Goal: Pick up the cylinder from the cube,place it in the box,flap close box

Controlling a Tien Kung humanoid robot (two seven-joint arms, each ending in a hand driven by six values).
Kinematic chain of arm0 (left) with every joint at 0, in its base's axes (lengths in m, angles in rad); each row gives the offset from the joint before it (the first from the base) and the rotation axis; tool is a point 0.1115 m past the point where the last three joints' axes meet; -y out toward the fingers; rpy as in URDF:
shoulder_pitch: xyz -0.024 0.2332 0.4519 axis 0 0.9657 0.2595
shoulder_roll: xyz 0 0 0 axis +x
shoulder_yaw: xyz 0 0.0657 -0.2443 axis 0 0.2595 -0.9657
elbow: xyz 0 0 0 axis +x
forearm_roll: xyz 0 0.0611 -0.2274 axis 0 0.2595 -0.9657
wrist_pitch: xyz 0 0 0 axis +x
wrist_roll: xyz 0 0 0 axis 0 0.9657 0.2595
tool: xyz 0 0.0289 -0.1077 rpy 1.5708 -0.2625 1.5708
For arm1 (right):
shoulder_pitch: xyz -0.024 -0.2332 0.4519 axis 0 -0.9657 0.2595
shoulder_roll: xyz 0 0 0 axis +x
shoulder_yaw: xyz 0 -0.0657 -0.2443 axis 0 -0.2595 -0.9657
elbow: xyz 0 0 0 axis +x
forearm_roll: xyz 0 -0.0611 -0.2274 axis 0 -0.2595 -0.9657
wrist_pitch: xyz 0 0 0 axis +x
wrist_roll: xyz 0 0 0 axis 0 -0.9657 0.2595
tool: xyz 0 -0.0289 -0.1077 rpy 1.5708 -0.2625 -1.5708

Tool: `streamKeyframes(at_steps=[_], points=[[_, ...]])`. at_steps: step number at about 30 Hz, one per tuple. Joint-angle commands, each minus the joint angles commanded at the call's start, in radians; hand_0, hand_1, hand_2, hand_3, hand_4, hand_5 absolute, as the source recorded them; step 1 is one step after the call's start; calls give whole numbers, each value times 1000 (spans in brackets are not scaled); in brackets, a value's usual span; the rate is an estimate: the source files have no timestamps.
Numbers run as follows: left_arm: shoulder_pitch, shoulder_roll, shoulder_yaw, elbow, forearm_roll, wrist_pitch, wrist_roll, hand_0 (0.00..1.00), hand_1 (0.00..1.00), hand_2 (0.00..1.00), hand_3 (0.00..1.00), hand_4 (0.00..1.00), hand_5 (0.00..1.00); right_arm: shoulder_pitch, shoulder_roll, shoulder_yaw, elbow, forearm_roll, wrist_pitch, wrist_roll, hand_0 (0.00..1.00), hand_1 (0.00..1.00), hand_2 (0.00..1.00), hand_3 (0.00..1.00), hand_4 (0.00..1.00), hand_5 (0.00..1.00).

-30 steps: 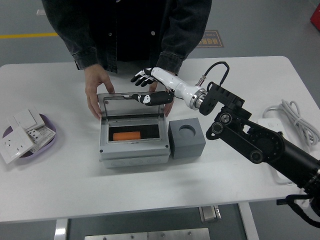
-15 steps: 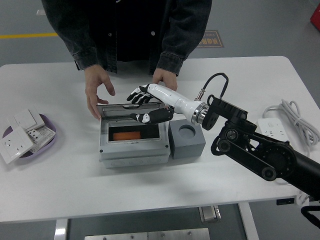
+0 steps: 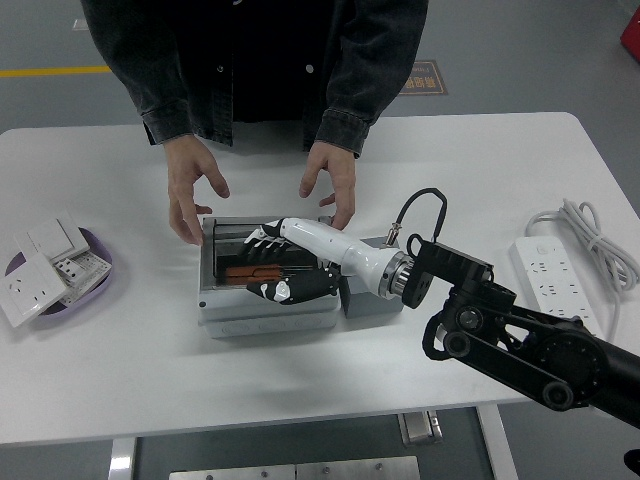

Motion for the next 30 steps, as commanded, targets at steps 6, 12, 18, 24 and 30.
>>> streamKeyframes(at_steps=[6, 12, 18, 24, 30], points=[[1, 0, -4, 0, 5, 0, 1, 637, 673, 675, 711, 769, 318, -25, -8, 50, 6, 0, -2, 7, 642, 653, 680, 701, 684, 333], [6, 1, -6, 0, 7, 0, 3, 637, 673, 675, 711, 768, 316, -79, -39, 174, 38, -5, 10, 18, 642, 653, 680, 701, 682, 335], [11, 0, -7, 0, 6, 0, 4, 637, 673, 676, 710, 767, 315, -188, -44, 339, 66, -40, -3, 31, 637, 652, 681, 699, 680, 332], [18, -3, -9, 0, 8, -1, 8, 637, 673, 676, 711, 767, 314, -311, 16, 499, -13, 12, -9, 101, 633, 647, 676, 696, 676, 333], [25, -2, -10, 0, 7, -2, 11, 637, 674, 676, 711, 766, 315, -422, 83, 602, -90, 166, 39, 215, 646, 655, 675, 695, 672, 338]])
